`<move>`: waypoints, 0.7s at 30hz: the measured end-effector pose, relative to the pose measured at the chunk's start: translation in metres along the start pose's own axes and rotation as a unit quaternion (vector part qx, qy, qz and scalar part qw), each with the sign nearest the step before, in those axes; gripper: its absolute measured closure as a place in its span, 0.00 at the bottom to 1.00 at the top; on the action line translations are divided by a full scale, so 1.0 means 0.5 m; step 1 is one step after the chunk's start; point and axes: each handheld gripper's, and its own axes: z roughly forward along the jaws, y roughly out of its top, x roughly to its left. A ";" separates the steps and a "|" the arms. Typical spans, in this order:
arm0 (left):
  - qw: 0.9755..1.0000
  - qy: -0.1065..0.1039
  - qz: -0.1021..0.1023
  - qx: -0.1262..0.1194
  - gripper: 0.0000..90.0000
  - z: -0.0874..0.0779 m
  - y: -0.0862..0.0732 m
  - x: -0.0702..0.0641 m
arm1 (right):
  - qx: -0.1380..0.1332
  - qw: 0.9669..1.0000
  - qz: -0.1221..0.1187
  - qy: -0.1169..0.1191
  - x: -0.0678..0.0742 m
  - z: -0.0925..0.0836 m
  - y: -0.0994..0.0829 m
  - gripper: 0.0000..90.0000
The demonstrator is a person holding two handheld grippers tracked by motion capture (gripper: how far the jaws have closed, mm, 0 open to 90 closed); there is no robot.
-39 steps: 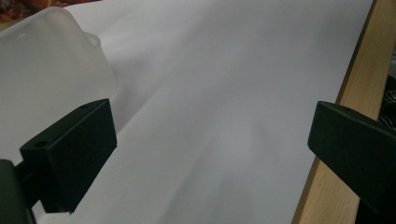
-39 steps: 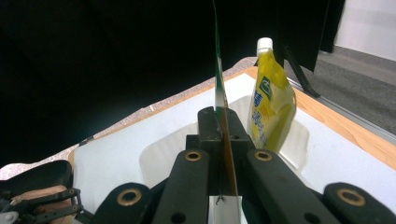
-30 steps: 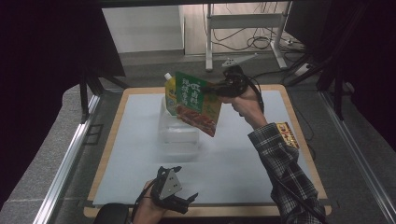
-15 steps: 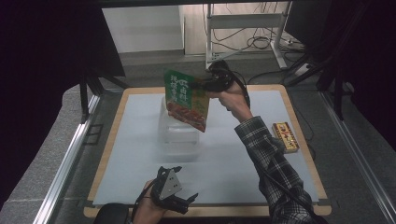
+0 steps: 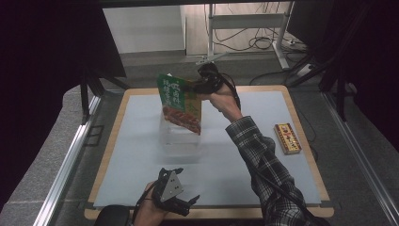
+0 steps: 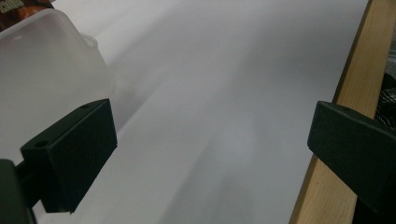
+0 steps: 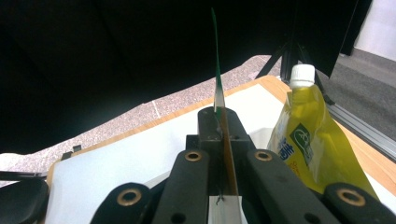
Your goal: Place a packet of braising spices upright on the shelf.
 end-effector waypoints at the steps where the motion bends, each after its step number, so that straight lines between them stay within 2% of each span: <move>1: 1.000 0.000 0.000 0.001 0.01 0.000 0.000 0.000 | 0.000 1.000 0.002 0.001 -0.002 0.002 -0.003 0.99; 13: 1.000 -0.001 0.002 0.004 0.01 0.001 0.000 -0.002 | 0.018 1.000 0.012 -0.005 -0.019 0.032 -0.039 0.99; 16: 1.000 -0.001 0.003 0.005 0.01 0.001 0.000 -0.002 | 0.005 1.000 0.020 0.004 -0.023 0.039 -0.046 0.99; 18: 1.000 -0.001 0.006 0.008 0.01 0.001 0.000 -0.001 | 0.006 1.000 0.019 0.003 -0.023 0.041 -0.047 0.99; 19: 1.000 -0.001 0.003 0.005 0.01 0.002 0.000 -0.002 | 0.012 1.000 0.008 -0.005 -0.019 0.046 -0.047 0.98; 21: 1.000 -0.002 0.004 0.006 0.01 0.002 0.000 -0.003 | 0.010 1.000 0.005 -0.009 -0.017 0.047 -0.048 0.98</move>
